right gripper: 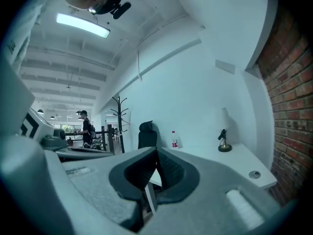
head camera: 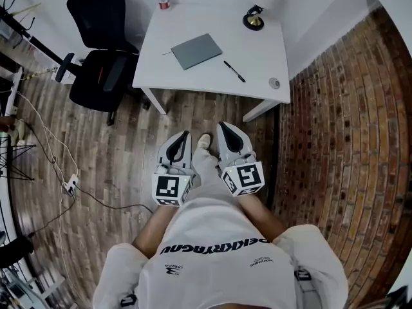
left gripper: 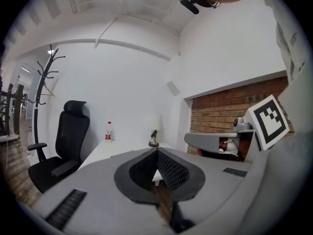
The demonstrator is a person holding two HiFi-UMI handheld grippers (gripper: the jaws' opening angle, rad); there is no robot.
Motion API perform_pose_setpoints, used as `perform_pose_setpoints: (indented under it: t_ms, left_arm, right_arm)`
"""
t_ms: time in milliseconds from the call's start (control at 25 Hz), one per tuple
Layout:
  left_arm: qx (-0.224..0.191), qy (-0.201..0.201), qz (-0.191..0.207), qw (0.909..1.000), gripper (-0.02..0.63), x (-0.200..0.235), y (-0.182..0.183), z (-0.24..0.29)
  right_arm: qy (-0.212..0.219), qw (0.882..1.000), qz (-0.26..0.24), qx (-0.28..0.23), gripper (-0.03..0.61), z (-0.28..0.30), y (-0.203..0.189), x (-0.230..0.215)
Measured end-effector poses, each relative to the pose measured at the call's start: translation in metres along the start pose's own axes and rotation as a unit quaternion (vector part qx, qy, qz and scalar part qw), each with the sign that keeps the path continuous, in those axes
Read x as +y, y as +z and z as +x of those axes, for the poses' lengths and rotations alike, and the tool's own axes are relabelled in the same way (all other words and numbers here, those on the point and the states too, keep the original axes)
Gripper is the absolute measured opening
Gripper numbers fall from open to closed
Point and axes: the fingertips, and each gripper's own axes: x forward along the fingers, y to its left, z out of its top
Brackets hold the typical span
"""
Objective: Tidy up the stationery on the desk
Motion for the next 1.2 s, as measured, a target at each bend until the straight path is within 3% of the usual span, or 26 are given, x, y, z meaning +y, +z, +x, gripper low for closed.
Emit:
perform_pose_setpoints:
  t_ms: [640,960,1200]
  left_arm:
    - [0.058,0.016,-0.005,0.9982,-0.002,0.112,0.036,0.184]
    - [0.09,0.016,-0.009,0.9958,-0.002,0.151,0.037,0.274]
    - [0.118,0.009,-0.008,0.9929,-0.002,0.175,0.03,0.318]
  right_arm:
    - [-0.032,0.999,0.03,0.026,0.0,0.19,0.028,-0.103]
    - [-0.057,0.995,0.057,0.052,0.002,0.257,0.017,-0.161]
    - [-0.08,0.99,0.081,0.083,0.002,0.288,-0.005,-0.181]
